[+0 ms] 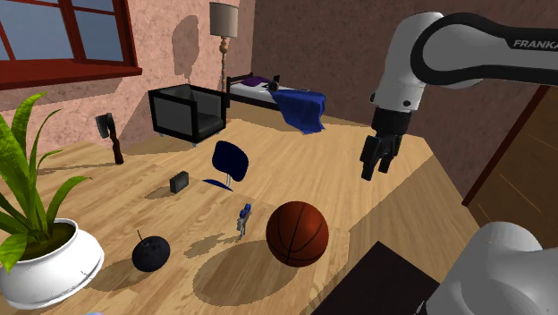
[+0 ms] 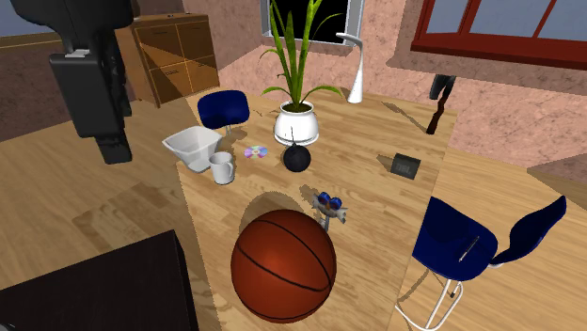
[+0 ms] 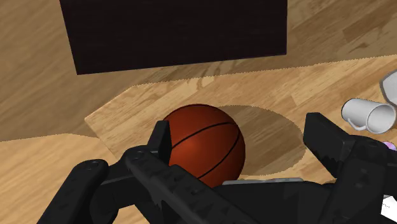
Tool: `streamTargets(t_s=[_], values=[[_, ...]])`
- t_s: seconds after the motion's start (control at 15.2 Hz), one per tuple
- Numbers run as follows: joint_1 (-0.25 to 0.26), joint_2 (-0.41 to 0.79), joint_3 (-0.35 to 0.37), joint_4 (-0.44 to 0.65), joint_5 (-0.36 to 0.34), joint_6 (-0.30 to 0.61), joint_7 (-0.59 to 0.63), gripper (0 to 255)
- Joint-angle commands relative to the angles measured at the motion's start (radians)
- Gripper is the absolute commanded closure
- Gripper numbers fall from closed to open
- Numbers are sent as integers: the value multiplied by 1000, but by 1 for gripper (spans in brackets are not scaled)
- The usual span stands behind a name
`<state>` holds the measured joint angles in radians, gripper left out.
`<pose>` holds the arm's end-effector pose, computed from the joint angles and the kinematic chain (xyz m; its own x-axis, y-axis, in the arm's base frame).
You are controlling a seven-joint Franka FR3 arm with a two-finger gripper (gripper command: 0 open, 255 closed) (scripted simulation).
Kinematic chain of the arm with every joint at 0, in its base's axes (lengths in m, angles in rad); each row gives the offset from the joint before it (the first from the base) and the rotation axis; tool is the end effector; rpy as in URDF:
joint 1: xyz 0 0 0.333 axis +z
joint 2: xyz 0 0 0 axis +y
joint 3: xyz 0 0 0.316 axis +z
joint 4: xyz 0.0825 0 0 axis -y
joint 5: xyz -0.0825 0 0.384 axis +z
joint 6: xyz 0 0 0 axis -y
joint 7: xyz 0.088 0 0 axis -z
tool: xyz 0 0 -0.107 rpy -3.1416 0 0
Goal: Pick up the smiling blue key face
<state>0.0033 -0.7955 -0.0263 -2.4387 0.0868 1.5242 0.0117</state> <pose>0.2958 0.0011 0.5514 0.9926 -0.0204 -0.1198 -0.0329 -0.9941 -0.1038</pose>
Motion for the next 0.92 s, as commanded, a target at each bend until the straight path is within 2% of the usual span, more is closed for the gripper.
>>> streamTargets(t_s=[0.0,0.46,0.86], values=[[0,0,0,0,0,0,0,0],[-15,140,132,-69,71,261,222,0],[-40,330,236,-59,89,481,415,0]])
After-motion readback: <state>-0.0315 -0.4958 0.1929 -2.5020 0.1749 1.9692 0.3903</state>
